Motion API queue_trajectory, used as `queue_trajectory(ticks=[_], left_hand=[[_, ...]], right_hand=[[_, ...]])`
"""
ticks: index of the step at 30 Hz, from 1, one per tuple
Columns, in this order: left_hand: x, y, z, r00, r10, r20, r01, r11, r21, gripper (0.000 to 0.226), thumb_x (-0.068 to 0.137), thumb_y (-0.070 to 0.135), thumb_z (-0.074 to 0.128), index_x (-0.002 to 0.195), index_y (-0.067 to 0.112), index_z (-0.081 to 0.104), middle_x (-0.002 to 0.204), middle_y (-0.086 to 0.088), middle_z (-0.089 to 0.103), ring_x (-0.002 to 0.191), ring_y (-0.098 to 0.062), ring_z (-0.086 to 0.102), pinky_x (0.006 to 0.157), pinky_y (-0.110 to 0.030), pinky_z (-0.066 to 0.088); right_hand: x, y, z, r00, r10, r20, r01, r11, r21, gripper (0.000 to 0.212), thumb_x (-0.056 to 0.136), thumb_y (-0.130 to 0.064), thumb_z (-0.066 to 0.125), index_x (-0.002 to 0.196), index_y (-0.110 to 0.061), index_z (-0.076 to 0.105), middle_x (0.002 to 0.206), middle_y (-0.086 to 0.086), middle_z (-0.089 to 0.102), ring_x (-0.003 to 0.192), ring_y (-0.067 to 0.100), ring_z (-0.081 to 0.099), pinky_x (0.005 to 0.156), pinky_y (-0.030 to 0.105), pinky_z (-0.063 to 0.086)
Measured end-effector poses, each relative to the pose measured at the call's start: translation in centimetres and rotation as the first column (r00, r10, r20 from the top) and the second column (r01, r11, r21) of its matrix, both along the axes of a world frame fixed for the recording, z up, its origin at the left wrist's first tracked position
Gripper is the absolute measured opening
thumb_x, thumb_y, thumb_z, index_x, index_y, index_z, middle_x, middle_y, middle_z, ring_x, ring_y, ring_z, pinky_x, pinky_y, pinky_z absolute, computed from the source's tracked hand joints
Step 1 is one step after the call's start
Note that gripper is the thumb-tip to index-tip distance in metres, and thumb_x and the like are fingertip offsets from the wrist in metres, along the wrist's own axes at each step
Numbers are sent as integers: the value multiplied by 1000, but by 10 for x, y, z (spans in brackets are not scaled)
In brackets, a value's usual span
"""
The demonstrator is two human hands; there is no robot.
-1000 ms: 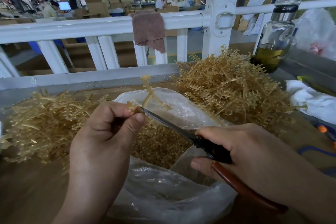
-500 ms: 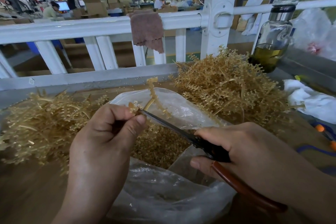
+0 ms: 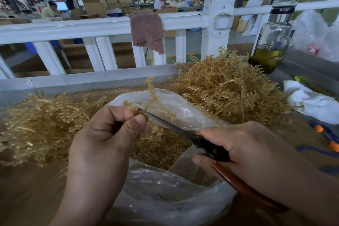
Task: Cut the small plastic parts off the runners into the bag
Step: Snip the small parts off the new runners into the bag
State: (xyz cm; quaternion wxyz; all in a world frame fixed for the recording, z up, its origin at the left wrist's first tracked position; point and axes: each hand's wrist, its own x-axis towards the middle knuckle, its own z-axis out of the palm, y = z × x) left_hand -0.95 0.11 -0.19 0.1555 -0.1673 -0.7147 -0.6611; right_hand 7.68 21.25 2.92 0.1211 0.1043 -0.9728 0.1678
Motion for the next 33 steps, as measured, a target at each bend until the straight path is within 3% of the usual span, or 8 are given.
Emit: queue_trajectory(ticks=[5, 10, 13, 20, 24, 30, 33], left_hand=[[-1, 1, 1, 998, -41, 46, 36, 995, 93, 8, 72, 34, 73, 72, 27, 68, 76, -1, 76, 75, -18, 76, 66, -21, 58], [1, 4, 1, 996, -73, 47, 66, 989, 134, 15, 85, 34, 66, 72, 25, 65, 77, -7, 76, 73, -21, 76, 64, -21, 58], [-2, 2, 0, 990, -116, 81, 99, 978, 183, 17, 91, 31, 69, 74, 27, 67, 81, -11, 76, 79, -25, 76, 66, -26, 60], [-4, 1, 3, 969, -204, 142, 153, 939, 307, 12, 73, 32, 75, 72, 23, 67, 82, -9, 74, 80, -20, 74, 69, -24, 58], [-3, 3, 2, 973, -191, 128, 151, 951, 271, 12, 76, 30, 72, 78, 19, 67, 80, -15, 74, 78, -23, 73, 71, -26, 60], [-3, 5, 1, 982, -163, 94, 142, 969, 201, 15, 75, 38, 71, 77, 24, 68, 79, -9, 75, 80, -22, 75, 72, -23, 59], [-2, 6, 0, 981, -172, 87, 151, 966, 209, 11, 75, 35, 71, 77, 24, 69, 78, -10, 74, 78, -21, 74, 71, -23, 58]], right_hand=[[-1, -1, -5, 1000, -10, -2, 10, 1000, -27, 40, 83, -67, 38, 78, -31, 57, 56, -18, 47, 57, 2, 52, 53, 17, 38], [-4, -2, -10, 1000, -15, 16, 16, 999, -28, 50, 79, -73, 35, 91, -33, 62, 63, -20, 52, 74, 2, 56, 63, 15, 42], [-4, -2, -11, 999, -25, 30, 26, 999, -46, 48, 79, -75, 39, 94, -35, 61, 64, -19, 54, 71, 0, 57, 61, 15, 43], [-3, -5, -8, 998, -66, 5, 66, 998, 12, 51, 76, -78, 35, 98, -38, 57, 68, -20, 55, 69, 2, 56, 53, 19, 40], [-3, -5, -7, 998, -69, 12, 69, 998, 4, 46, 77, -79, 35, 92, -39, 53, 66, -21, 51, 69, 1, 54, 52, 17, 35], [-2, -3, -6, 999, -46, 24, 46, 999, -15, 32, 79, -76, 40, 86, -46, 43, 65, -22, 48, 67, 0, 53, 53, 17, 37], [-2, -1, -6, 999, -40, 11, 40, 999, -29, 38, 79, -76, 39, 90, -41, 50, 65, -22, 50, 68, 1, 54, 56, 17, 40]])
